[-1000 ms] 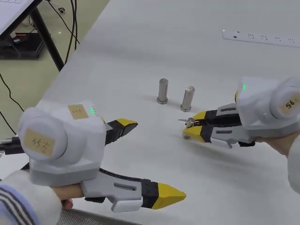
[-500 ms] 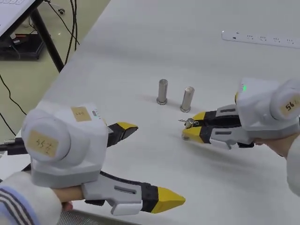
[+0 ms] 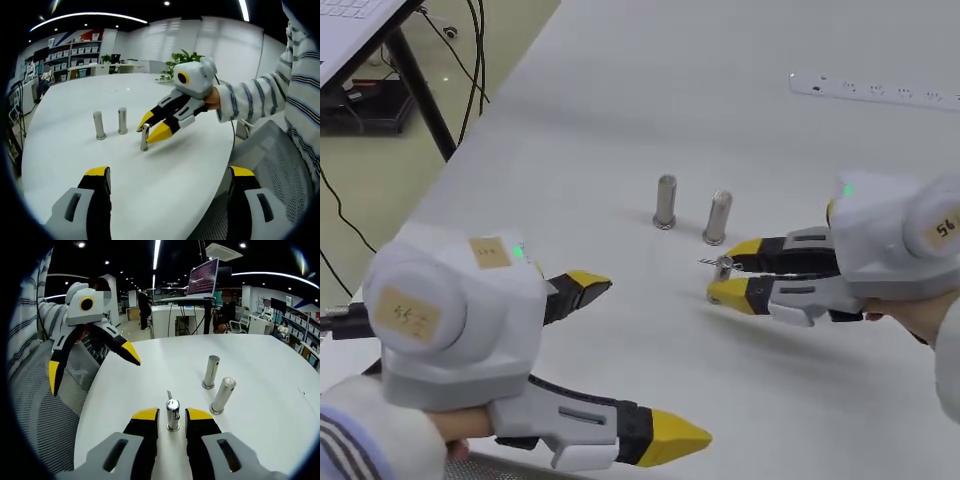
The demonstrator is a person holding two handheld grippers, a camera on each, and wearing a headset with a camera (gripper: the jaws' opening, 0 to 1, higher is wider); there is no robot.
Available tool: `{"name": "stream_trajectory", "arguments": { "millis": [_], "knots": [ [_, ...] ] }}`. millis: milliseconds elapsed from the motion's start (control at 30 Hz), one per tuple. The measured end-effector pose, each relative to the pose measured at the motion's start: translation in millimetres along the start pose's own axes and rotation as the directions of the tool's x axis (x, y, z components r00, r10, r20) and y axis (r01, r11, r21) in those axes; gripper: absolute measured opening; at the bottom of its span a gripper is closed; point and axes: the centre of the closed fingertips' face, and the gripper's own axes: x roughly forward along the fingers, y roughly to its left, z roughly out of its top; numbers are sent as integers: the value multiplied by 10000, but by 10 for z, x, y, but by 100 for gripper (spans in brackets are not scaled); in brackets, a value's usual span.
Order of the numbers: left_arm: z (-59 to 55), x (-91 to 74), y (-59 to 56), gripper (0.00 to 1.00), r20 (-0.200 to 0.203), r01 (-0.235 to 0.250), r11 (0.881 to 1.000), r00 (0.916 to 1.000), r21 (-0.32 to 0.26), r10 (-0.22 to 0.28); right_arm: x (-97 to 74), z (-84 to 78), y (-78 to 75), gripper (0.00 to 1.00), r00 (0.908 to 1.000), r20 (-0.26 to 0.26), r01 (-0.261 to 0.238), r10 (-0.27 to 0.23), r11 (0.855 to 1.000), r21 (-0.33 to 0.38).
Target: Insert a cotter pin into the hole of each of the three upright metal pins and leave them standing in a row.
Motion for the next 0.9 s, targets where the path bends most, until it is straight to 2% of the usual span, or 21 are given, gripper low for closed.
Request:
{"name": "stream_trajectory", "arguments": {
  "millis": [167,300,400,500,567,667,900],
  "knots": [
    [53,-31,17,96,200,-52,10000,9998,-46,53,-134,74,0,25,9990,305,324,-339,9983,491],
    [110,-56,38,96,386,-89,9999,9992,-69,92,-276,137,26,28,9960,630,573,-628,9947,859],
    [141,-70,53,96,487,-107,9999,9988,-102,112,-370,144,44,31,9942,672,770,-841,9918,1020],
    [181,-87,68,96,643,-118,9998,9979,-162,128,-481,162,58,37,9903,791,1019,-1145,9838,1475],
    [215,-97,73,96,750,-131,9997,9971,-217,147,-535,163,66,39,9885,816,1135,-1270,9817,1531],
    [249,-108,87,96,879,-154,9995,9960,-265,176,-626,167,102,36,9861,1002,1112,-1324,9749,1931],
    [270,-127,101,95,996,-140,9994,9949,-313,171,-799,49,147,46,9795,1098,1348,-1689,9544,2662]
  ]
}}
